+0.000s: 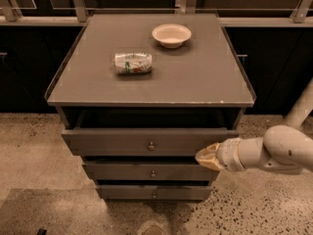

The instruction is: Close top drawer

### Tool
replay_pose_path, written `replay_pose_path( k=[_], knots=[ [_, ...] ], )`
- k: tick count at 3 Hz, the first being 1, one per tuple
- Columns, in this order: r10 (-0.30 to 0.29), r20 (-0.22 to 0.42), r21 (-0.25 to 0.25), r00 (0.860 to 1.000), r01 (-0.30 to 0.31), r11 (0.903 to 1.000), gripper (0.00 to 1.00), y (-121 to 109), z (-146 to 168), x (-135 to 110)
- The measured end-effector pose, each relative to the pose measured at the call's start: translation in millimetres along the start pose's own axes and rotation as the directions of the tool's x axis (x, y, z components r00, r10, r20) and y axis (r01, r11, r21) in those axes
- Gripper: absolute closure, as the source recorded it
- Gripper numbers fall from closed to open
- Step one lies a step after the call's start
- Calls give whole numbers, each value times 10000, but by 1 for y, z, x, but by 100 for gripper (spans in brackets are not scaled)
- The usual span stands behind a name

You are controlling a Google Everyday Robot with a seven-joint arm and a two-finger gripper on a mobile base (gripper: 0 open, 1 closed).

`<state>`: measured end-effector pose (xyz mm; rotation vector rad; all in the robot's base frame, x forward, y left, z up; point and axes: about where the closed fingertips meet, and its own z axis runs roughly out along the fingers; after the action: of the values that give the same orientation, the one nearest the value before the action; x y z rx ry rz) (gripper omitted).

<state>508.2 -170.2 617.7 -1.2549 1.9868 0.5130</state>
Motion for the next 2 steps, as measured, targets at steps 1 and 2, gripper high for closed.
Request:
replay_pose_path(
  k=[1,2],
  knots=[
    [-375,36,552,9993,373,9978,100,-30,9,-8],
    [-482,11,714,9988,479,9963,100,-42,16,-11]
  ],
)
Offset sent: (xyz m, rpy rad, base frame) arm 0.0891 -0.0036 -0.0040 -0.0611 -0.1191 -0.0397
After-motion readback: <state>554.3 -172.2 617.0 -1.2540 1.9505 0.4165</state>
